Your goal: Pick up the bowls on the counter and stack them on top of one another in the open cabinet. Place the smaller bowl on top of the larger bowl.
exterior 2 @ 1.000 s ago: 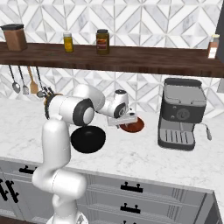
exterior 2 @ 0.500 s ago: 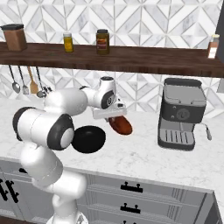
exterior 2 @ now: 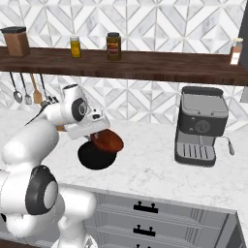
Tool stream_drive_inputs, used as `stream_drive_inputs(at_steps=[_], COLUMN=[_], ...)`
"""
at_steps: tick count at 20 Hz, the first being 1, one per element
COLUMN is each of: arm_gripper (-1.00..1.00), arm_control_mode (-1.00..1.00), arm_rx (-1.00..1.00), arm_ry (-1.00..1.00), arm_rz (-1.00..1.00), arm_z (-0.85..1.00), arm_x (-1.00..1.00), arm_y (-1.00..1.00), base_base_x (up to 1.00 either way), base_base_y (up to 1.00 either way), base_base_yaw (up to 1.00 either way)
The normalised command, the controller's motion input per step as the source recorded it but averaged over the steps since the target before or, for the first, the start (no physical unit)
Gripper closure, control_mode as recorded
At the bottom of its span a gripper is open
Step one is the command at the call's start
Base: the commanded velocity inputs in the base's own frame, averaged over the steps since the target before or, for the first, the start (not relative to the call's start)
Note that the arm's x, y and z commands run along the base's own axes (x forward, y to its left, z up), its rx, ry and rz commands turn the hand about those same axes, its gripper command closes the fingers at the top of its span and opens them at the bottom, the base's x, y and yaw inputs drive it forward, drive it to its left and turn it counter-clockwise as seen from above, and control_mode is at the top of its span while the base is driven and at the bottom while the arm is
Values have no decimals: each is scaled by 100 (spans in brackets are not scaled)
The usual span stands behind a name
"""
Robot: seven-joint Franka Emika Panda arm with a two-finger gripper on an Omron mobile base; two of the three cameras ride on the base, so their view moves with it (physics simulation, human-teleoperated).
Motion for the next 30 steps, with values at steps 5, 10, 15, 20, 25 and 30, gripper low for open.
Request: stream_drive_inputs(at_steps=[5, 10, 15, 20, 25, 30], arm_gripper=[100, 100, 100, 100, 100, 100], arm_control_mode=[-100, -100, -100, -100, -100, -100], arm_rx=[-30, -23, -11, -2, 0, -2], arm_ry=[30, 25, 4, 0, -1, -14], arm_rz=[0, 0, 0, -9, -13, -8], arm_z=[-37, -27, -2, -18, -33, -21], arm_x=[-10, 59, 15, -4, 2, 1], arm_y=[62, 19, 26, 27, 2, -1], base_base_x=[0, 0, 0, 0, 0, 0], base_base_y=[0, 0, 0, 0, 0, 0], base_base_yaw=[0, 0, 0, 0, 0, 0])
